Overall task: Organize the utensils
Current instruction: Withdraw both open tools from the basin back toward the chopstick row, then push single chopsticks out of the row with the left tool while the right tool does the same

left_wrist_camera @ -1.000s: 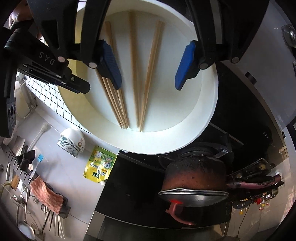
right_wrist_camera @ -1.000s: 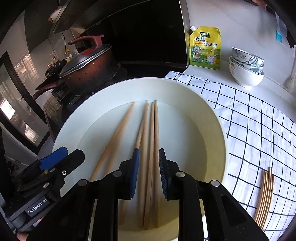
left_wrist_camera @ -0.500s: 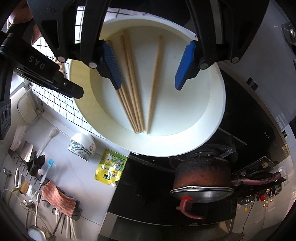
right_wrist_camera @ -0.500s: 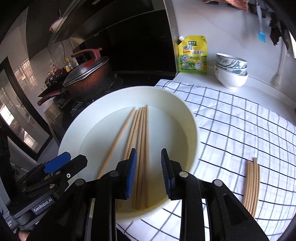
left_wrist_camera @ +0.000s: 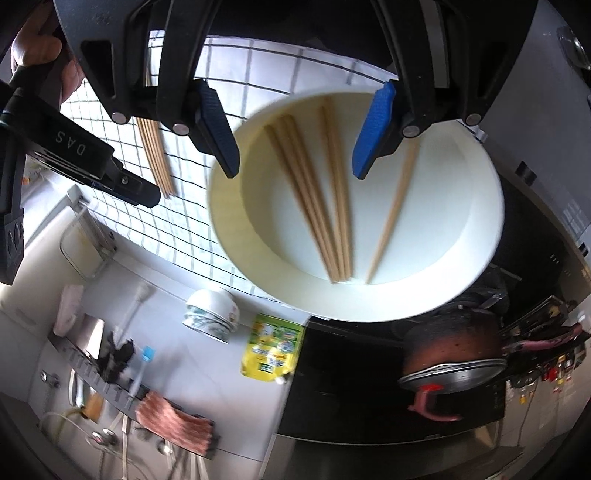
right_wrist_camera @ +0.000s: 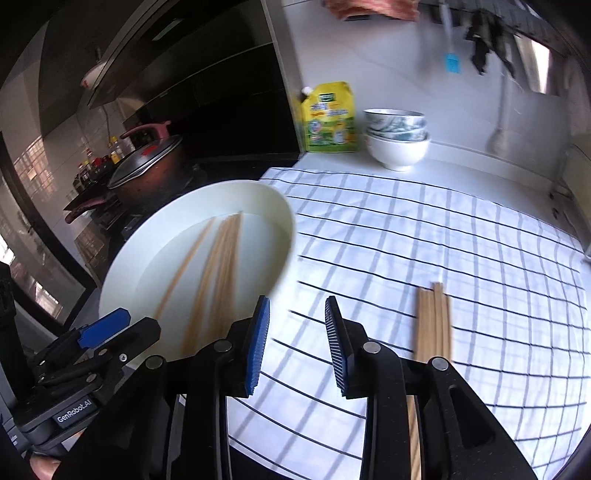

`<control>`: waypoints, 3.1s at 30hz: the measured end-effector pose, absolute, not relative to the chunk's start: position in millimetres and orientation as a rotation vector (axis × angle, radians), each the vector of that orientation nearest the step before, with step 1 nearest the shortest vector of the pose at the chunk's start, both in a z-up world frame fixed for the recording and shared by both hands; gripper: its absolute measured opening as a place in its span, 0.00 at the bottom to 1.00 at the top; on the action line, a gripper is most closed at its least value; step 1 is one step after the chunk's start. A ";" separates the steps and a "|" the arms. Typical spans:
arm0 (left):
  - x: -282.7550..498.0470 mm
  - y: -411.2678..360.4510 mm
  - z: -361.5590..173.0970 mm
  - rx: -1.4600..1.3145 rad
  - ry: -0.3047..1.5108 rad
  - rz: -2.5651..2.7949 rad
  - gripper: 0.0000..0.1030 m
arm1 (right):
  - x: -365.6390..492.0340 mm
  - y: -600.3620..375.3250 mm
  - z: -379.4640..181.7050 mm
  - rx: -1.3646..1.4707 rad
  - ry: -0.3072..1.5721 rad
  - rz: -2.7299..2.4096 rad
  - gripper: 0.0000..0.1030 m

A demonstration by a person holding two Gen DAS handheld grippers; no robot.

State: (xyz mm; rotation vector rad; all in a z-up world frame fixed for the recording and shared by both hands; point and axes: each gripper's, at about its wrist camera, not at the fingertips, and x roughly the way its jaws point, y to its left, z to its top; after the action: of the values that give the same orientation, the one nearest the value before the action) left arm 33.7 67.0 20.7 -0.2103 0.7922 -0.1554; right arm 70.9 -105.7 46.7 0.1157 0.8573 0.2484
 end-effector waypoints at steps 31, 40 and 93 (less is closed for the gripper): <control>9.4 -67.9 -13.1 -0.030 0.901 -0.295 0.74 | 27.7 -249.1 -15.1 0.190 0.904 0.059 0.40; 12.2 -78.8 -31.6 -0.028 0.928 -0.271 0.76 | 28.6 -243.1 -29.3 0.127 0.943 0.073 0.45; 35.6 -129.6 -74.1 0.117 0.965 -0.168 0.81 | 28.4 -279.1 -53.4 0.072 1.016 -0.015 0.47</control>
State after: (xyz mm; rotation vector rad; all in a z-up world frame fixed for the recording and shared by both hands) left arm 35.6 -129.6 -74.1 0.1167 0.9651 -0.1679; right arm 28.4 -279.1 -53.4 0.0722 1.0163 -0.0148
